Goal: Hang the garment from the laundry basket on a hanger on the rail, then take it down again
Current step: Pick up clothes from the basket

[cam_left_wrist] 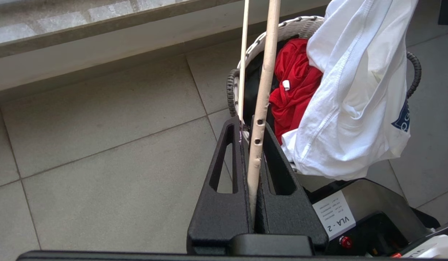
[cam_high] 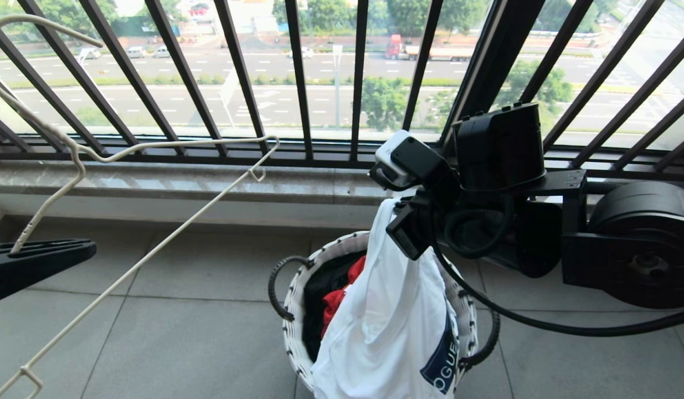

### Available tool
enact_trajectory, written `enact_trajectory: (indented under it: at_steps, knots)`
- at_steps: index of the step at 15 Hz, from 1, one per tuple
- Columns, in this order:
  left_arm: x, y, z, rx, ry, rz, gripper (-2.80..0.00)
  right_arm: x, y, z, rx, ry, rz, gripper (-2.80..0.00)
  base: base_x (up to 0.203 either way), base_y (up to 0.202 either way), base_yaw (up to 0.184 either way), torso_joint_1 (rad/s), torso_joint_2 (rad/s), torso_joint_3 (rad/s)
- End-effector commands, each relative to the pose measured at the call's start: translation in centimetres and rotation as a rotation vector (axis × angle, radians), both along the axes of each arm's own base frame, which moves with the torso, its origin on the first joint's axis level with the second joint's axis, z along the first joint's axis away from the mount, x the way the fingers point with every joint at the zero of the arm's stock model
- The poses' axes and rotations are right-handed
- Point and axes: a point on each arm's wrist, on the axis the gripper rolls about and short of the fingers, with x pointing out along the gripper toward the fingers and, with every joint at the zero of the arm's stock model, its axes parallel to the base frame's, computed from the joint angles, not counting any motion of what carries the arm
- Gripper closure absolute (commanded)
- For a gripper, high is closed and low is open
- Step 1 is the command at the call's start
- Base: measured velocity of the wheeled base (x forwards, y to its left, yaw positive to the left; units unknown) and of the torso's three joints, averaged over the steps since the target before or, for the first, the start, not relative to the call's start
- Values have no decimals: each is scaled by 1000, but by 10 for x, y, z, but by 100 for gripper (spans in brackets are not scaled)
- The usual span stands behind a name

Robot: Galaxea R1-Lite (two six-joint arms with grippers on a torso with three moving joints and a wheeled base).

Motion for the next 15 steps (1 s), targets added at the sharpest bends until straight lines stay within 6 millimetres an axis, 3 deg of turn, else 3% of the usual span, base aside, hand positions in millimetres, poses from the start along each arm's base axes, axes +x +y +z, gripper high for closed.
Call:
enact_trajectory:
  at_steps: [1,15]
  knots:
    - [1,0,-1,2,9,-3,0,-5,-4,2,3,-4,1,0,0,0,0,0,0,0]
    - [2,-1,-5,1,27,-12,0,-4,-4,-9,-22,23,0,0,0,0,0,0,0,0]
